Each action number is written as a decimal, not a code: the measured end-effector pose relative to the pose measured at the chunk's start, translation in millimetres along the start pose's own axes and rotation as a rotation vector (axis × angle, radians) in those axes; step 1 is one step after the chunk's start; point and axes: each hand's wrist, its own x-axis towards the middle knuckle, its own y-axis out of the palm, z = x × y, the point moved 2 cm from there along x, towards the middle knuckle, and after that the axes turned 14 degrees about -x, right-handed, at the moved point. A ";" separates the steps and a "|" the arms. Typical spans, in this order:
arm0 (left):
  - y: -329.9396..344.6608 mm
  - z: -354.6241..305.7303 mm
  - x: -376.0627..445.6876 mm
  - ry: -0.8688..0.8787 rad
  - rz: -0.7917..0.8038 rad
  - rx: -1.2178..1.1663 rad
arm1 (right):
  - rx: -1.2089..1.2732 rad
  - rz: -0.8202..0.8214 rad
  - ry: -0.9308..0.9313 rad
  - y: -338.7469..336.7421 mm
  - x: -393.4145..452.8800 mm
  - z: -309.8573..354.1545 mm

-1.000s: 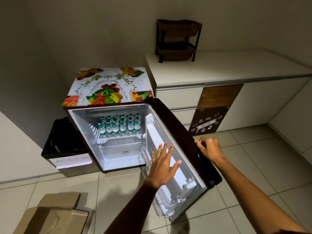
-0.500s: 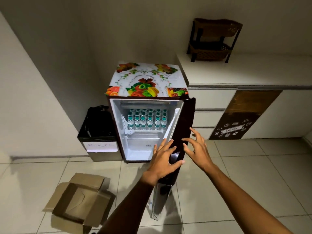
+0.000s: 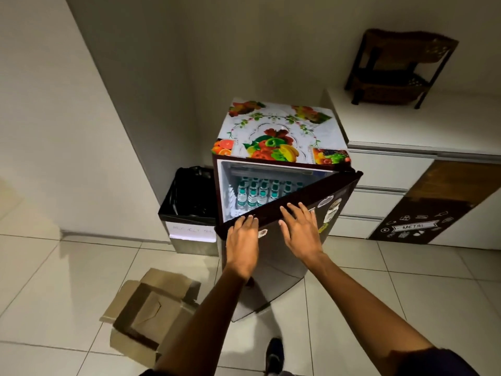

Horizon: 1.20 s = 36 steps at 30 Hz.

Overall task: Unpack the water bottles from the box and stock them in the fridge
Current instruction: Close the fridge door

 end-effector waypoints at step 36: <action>20.7 89.5 230.5 -0.062 -0.096 -0.082 | 0.069 -0.439 -0.106 81.3 201.3 7.5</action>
